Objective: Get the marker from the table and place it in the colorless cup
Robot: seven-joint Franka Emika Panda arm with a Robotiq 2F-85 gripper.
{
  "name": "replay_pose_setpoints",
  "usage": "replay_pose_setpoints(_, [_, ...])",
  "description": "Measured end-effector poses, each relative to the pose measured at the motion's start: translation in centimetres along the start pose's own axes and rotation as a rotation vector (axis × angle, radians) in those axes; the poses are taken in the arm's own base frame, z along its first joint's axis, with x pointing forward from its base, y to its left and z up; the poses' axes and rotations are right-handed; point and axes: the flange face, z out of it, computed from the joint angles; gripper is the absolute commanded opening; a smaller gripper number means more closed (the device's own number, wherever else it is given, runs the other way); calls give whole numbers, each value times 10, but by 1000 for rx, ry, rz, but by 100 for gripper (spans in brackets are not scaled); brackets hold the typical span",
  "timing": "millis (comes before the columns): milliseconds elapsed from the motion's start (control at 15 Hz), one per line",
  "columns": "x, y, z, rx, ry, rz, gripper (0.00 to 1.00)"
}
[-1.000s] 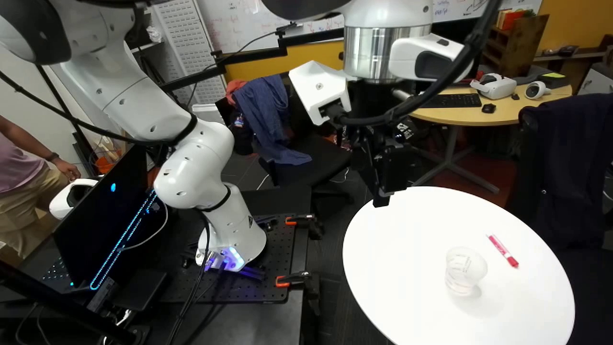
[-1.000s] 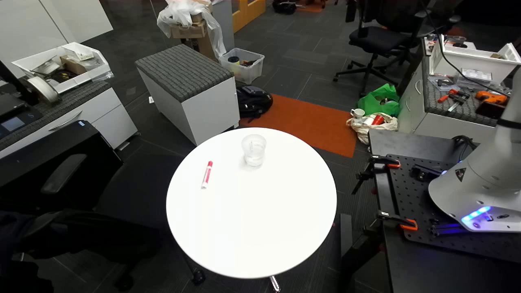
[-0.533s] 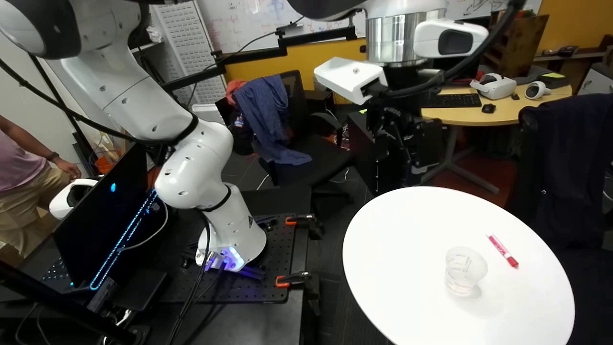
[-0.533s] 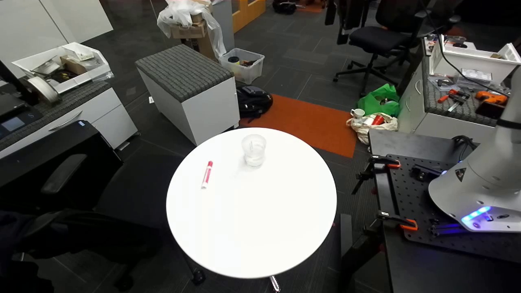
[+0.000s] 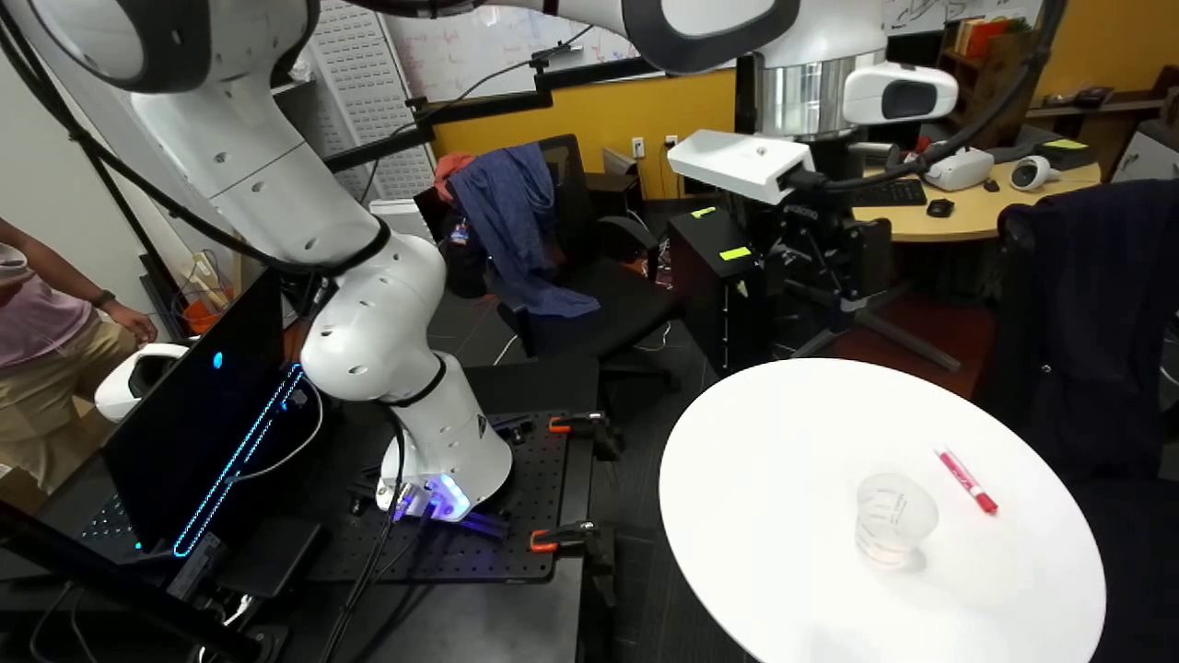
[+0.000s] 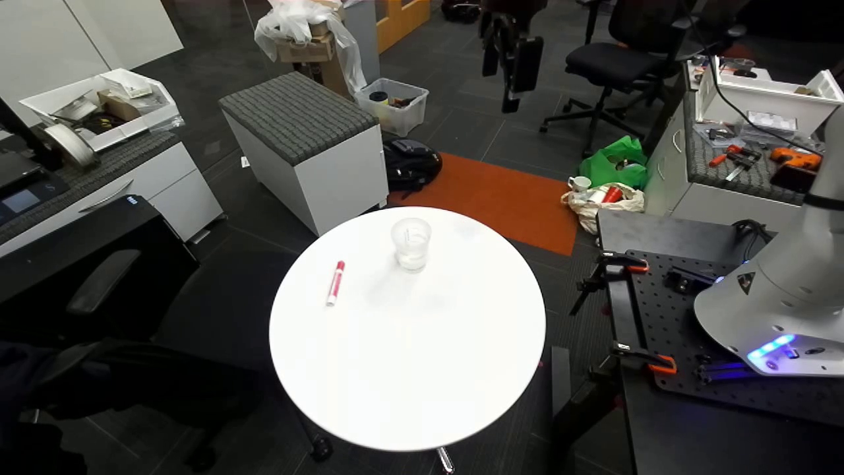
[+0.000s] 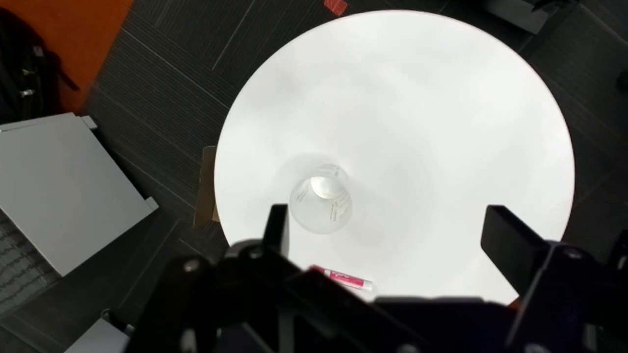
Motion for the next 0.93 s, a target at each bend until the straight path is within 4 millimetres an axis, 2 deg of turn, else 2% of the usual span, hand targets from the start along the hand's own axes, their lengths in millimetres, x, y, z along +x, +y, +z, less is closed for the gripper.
replay_pose_setpoints(467, [56,-21,26,-11,48,-76,100])
replay_pose_setpoints(933, [105,-25,52,-27,107,-205,100])
